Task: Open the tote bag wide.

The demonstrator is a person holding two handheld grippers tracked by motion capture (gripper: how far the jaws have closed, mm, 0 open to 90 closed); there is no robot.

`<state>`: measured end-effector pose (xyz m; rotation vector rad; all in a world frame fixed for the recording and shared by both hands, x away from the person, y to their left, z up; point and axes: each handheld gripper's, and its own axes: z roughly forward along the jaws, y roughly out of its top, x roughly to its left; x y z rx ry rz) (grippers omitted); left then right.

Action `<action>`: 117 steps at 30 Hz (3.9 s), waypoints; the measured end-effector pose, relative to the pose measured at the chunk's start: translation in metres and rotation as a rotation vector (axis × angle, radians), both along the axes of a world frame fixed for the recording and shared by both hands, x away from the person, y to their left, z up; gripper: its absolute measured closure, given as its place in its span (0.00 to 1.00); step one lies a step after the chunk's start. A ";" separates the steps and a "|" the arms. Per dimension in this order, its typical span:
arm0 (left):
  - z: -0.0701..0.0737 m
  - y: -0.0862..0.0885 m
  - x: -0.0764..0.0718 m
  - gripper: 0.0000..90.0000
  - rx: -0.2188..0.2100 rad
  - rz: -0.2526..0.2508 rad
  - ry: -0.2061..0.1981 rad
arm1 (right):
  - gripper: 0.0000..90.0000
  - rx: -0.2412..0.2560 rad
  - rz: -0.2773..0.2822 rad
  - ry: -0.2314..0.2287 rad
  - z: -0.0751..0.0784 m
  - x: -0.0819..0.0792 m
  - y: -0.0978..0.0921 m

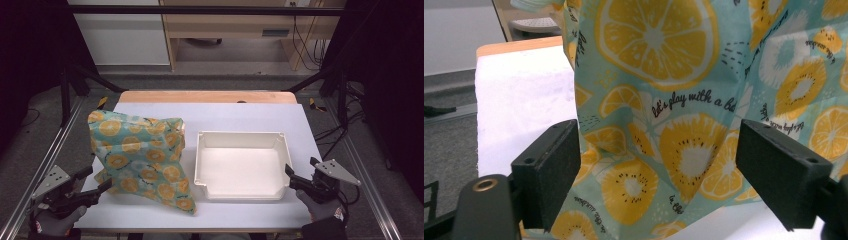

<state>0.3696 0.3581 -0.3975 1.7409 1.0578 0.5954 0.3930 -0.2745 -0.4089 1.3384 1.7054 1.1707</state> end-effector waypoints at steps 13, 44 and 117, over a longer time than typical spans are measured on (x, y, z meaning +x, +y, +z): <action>0.002 -0.001 -0.001 0.21 -0.006 -0.004 0.000 | 0.23 0.017 0.066 0.026 0.011 0.000 0.029; 0.021 -0.015 0.003 0.22 0.012 -0.024 -0.024 | 0.27 -0.003 0.232 0.007 0.029 0.005 0.099; 0.050 -0.023 0.022 0.72 0.001 0.005 -0.017 | 0.62 0.076 0.596 -0.001 0.074 0.029 0.268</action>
